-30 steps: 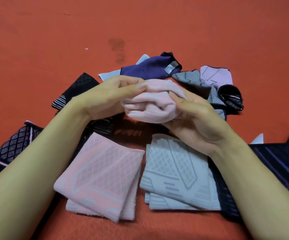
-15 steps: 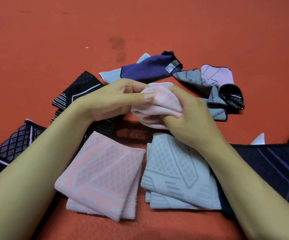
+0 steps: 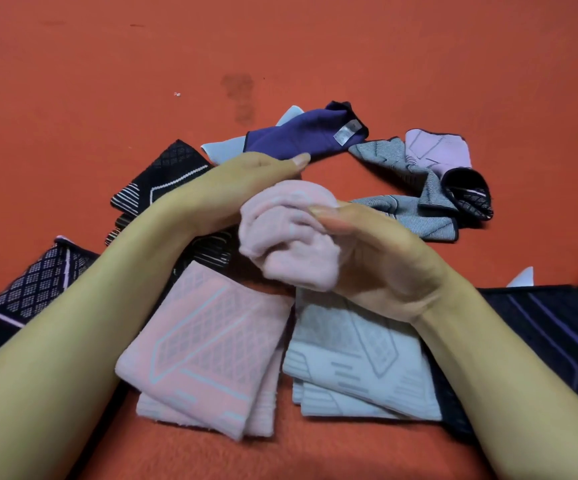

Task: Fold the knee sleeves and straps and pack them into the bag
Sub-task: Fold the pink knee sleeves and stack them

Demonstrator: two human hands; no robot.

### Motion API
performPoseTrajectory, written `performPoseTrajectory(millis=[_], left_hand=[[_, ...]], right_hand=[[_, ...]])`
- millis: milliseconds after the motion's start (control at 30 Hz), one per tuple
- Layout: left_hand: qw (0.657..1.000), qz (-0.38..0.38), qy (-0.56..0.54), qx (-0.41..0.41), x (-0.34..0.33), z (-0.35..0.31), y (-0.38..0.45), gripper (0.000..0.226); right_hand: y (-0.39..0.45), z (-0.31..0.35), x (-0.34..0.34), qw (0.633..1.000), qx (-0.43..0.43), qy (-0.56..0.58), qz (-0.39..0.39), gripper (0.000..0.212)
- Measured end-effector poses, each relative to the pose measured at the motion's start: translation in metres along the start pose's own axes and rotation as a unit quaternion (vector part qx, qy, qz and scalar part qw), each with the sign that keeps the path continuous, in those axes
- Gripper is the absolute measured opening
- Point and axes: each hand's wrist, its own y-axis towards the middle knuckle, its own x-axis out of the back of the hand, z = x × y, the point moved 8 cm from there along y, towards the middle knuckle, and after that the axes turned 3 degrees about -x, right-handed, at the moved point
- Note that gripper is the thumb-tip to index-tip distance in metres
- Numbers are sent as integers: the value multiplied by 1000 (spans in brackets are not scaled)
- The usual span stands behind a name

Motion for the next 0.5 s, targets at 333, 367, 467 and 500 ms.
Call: performPoseTrajectory(millis=[333, 367, 467, 500], left_hand=[[954, 22, -298, -25, 15, 22, 9, 32], [958, 37, -281, -36, 13, 23, 9, 26], [963, 71, -253, -62, 6, 22, 4, 30], [963, 73, -253, -59, 6, 22, 4, 32]], right_hand=[[-14, 34, 52, 968, 117, 58, -213, 50], [-13, 35, 52, 968, 122, 49, -215, 51], [-12, 32, 54, 963, 120, 9, -243, 49], [-11, 31, 56, 962, 123, 7, -245, 50]])
